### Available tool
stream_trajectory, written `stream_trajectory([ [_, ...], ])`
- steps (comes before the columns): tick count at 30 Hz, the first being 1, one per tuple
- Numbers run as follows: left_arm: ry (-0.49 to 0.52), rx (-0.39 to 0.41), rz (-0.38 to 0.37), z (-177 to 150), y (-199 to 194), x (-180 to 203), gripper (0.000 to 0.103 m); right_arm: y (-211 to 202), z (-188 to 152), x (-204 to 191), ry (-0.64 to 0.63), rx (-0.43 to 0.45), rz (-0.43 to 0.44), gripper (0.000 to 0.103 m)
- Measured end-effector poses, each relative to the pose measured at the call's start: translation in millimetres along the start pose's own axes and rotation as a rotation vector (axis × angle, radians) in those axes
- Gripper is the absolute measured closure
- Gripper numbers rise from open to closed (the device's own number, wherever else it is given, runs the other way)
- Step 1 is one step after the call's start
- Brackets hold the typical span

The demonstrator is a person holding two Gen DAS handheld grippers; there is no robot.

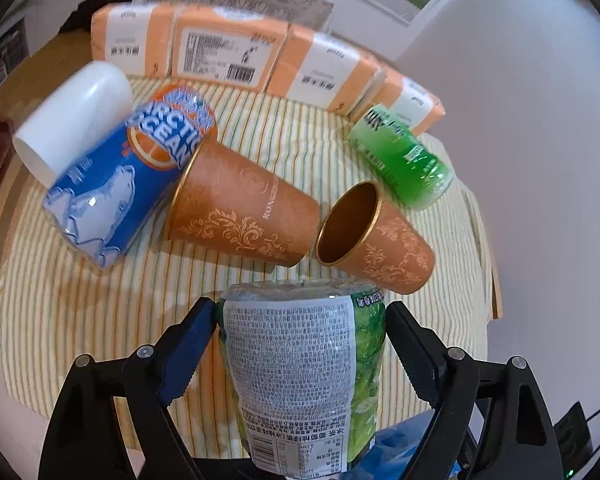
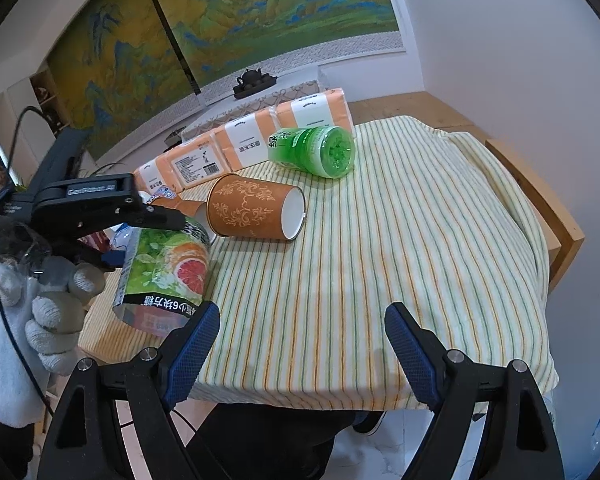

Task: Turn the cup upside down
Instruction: 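Rotate the held cup with the left tool so its sealed lid faces up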

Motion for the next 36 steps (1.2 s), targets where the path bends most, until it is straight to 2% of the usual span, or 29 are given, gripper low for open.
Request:
stream_trajectory([
  [10, 0.125, 0.156, 0.043, -12, -36, 17, 0.015, -3, -2, 1, 0.013, 0.011, -0.001, 0.021],
  [23, 0.256, 0.369, 0.163, -24, -40, 37, 0.015, -7, -4, -5, -0.007, 0.033, -0.021, 0.021],
  [28, 0.275, 0.421, 0.184, -26, -36, 38, 0.015, -7, -5, -5, -0.008, 0.034, -0.023, 0.021],
  [36, 0.286, 0.46, 0.198, -30, -27, 34, 0.015, -6, -6, -6, -0.009, 0.032, -0.026, 0.021],
])
Point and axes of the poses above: each gripper's, at about its wrist camera, not at the fingertips, and y roughly the way its jaws point, x to its right, z to its top, the point moved 2 cm from there along y, roughly the way its jaws point, and after that the axes turned 2 degrees about y, right-handed, at the moved point
